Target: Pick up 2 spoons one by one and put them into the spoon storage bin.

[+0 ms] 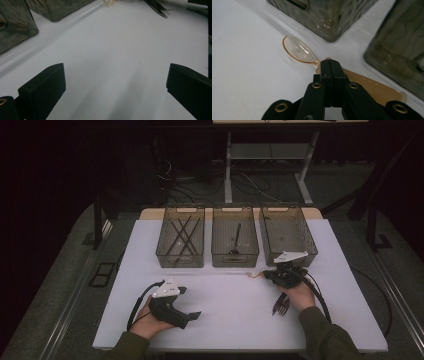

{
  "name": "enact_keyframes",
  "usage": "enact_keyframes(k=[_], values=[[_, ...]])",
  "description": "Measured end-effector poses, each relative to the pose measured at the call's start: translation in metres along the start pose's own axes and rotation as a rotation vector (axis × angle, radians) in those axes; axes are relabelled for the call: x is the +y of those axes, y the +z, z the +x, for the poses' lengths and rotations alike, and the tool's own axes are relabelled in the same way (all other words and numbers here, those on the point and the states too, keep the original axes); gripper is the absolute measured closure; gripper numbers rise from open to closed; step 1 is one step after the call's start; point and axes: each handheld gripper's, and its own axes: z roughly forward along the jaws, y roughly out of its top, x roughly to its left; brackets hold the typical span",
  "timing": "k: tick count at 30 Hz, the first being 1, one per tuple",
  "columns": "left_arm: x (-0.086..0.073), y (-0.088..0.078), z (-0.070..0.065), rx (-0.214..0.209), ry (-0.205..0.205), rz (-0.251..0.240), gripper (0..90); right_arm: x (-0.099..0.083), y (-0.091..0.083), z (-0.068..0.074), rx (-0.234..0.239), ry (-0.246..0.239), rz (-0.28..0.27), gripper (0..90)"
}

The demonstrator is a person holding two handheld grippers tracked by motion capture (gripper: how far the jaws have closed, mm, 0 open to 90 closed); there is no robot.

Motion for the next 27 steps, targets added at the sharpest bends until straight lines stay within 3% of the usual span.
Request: enact_keyframes(k=[10,16,20,24,27], values=[[0.000,0.000,0.000,-0.005,0.003,0.002,1.2,0.008,0.010,0.007,0.021,-0.011,-0.012,89.6],[0.000,0.000,0.000,-0.009,0.003,0.004,1.2,0.015,-0.009,-0.002,0.025,-0.019,-0.064,88.7],[0.000,0.001,0.000,-0.011,0.006,0.007,1.2,0.019,-0.019,-0.011,0.017,-0.087,-0.045,75.6],[0.000,0.001,0.000,-0.014,0.003,0.008,1.2,0.020,-0.023,-0.024,0.040,-0.101,-0.008,61.9],[0.000,0.002,0.000,-0.016,0.000,0.009,1.2,0.017,-0.023,-0.033,0.054,-0.102,0.012,57.5]])
